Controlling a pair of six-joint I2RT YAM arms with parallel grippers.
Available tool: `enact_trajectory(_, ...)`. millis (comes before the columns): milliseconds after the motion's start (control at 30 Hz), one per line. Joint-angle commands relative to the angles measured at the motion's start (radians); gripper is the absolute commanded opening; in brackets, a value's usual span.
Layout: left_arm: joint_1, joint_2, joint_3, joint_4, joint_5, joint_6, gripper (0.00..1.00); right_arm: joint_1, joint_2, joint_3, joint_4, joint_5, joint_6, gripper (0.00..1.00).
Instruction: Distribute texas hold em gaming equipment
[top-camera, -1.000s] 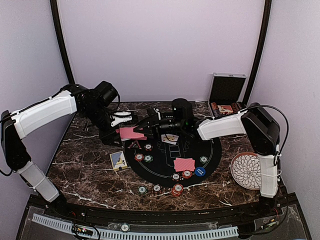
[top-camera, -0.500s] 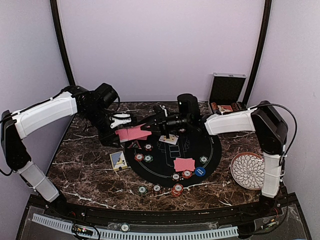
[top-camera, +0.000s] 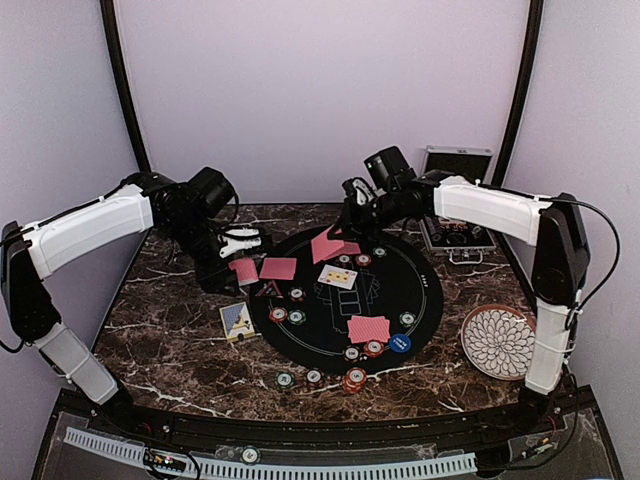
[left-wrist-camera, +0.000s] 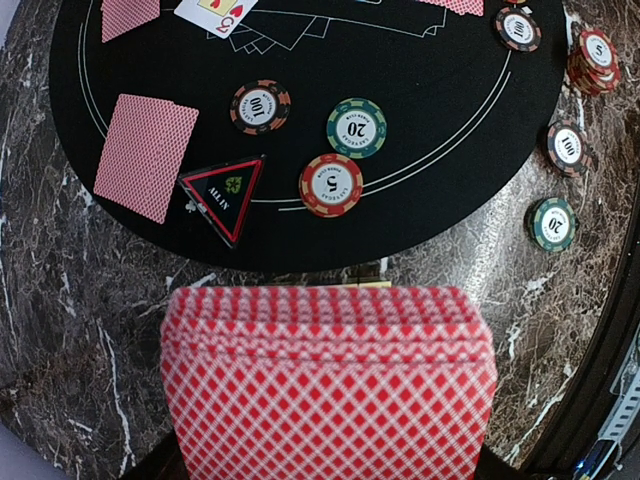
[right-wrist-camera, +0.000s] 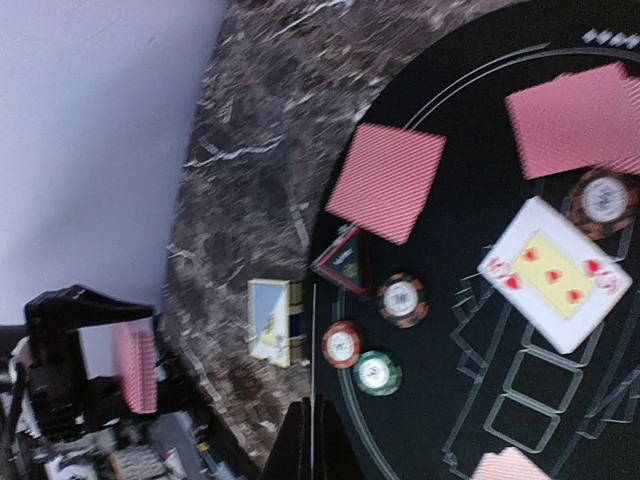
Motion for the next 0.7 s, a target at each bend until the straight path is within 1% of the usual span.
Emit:
enact_trajectory(0, 0.006, -0.045, -0.012, 0.003, 0.006, 0.000, 0.00, 0.006, 0.025, 0.112, -0.381, 0.387, -0.262, 0.00)
enact_trajectory(233, 0.007, -0.052, -0.013, -0.002, 0.010, 0.003, 0.00, 0.041, 0.071, 0.182, -0.569, 0.825, -0.313, 0.00)
enact_trajectory(367, 0.006, -0.049, -0.008, 0.000, 0.016, 0.000, 0.00, 0.087, 0.153, 0.267, -0.682, 1.026, -0.321, 0.00)
enact_trajectory(500, 0.006, -0.044, 0.000, 0.000, 0.023, -0.003, 0.00, 0.129, 0.264, 0.381, -0.766, 1.144, -0.319, 0.00)
enact_trajectory(667, 0.006, -0.043, 0.011, -0.008, 0.024, -0.002, 0.00, 0.166, 0.418, 0.543, -0.845, 1.199, -0.312, 0.00)
